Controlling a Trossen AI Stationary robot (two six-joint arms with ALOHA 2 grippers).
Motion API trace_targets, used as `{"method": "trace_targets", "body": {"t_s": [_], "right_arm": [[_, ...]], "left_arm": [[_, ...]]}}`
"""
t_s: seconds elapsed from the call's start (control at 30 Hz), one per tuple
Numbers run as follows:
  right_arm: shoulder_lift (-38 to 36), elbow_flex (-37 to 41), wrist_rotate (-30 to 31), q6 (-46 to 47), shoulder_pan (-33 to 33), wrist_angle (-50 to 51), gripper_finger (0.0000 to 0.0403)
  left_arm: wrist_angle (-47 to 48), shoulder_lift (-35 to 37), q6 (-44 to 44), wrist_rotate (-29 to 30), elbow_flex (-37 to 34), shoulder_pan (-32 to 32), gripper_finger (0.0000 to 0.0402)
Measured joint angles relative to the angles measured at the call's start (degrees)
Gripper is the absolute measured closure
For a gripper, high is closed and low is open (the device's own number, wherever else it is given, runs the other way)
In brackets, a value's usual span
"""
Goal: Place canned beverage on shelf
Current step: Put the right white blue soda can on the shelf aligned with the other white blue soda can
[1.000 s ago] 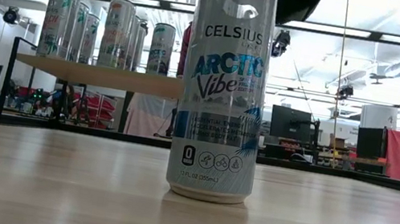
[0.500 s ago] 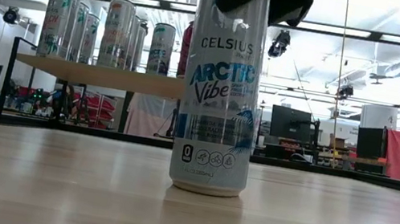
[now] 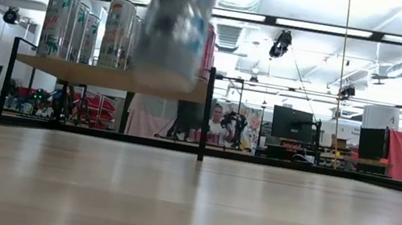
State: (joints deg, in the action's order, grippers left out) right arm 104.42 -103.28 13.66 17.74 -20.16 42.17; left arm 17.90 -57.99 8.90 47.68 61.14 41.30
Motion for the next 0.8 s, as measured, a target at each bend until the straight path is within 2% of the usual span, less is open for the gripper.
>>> {"method": "trace_targets", "body": {"t_s": [0.3,0.53,0.8], "right_arm": [[0.0,-10.5,-0.6,-13.3,6.8,-1.0,0.0160],[0.5,-14.9,-0.8,-21.1,12.8,-2.2,0.0160],[4.6,-22.1,-3.7,-26.6,18.0,0.2,0.0160]], "left_arm": [[1.7,6.6,3.5,0.0,0.0,-0.1,0.0402],[1.7,9.2,6.3,0.1,0.0,0.0,0.0402],[1.8,10.3,7.1,5.9,0.0,0.0,0.0402]]}}
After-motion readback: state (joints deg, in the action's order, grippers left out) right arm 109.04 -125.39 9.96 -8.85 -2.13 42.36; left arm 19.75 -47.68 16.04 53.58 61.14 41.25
